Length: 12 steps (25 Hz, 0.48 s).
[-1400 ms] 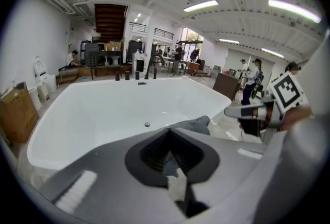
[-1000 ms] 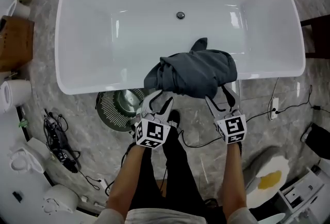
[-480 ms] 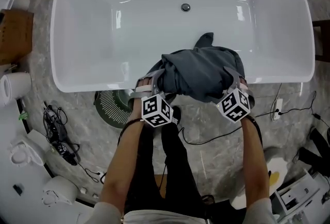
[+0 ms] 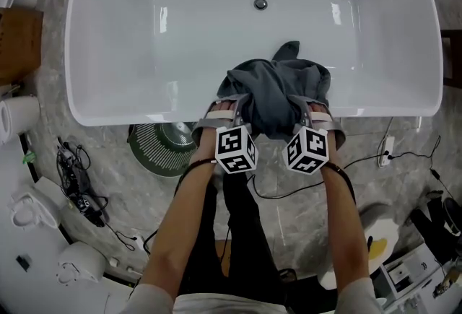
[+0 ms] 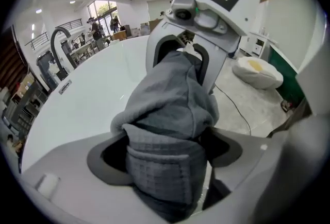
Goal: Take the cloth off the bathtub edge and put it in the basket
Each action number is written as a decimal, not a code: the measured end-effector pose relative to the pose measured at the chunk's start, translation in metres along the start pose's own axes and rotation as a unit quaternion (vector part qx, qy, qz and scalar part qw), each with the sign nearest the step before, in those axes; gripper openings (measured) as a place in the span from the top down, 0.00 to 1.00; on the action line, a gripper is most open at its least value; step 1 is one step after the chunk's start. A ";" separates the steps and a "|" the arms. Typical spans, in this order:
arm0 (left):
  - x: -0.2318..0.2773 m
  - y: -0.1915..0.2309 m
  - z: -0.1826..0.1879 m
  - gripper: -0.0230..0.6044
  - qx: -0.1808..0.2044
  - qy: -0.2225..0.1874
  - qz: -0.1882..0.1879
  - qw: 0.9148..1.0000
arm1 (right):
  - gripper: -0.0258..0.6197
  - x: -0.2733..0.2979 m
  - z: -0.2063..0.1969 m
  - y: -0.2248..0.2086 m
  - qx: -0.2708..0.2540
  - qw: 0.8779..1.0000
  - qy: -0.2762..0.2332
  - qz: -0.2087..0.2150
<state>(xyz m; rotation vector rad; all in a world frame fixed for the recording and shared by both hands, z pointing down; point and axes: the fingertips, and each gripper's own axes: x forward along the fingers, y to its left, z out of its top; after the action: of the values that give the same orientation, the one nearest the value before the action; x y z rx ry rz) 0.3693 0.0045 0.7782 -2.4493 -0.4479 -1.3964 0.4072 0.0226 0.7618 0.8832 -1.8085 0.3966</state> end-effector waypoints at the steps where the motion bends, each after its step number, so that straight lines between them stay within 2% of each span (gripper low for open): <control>1: -0.002 -0.001 0.002 0.24 0.007 -0.005 0.004 1.000 | 0.43 -0.002 0.003 0.001 -0.002 1.000 -0.006 -0.007; 4: -0.011 -0.004 0.009 0.26 0.017 -0.024 0.014 0.999 | 0.47 -0.007 0.017 0.003 -0.003 0.999 -0.026 -0.032; 7: -0.024 -0.005 0.012 0.30 0.005 -0.053 0.026 0.998 | 0.53 -0.013 0.032 0.007 -0.005 0.998 -0.039 -0.052; 10: -0.041 -0.007 0.013 0.37 -0.016 -0.084 0.038 0.996 | 0.64 -0.022 0.047 0.011 0.006 0.996 -0.059 -0.063; 12: -0.054 -0.009 0.010 0.45 -0.033 -0.103 0.046 0.993 | 0.70 -0.027 0.058 0.015 0.029 0.994 -0.078 -0.071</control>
<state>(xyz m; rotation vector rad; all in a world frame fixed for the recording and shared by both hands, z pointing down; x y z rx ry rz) 0.3471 0.0100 0.7276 -2.6447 -0.3317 -1.1434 0.3628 0.0065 0.7159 1.1025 -1.8704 0.2986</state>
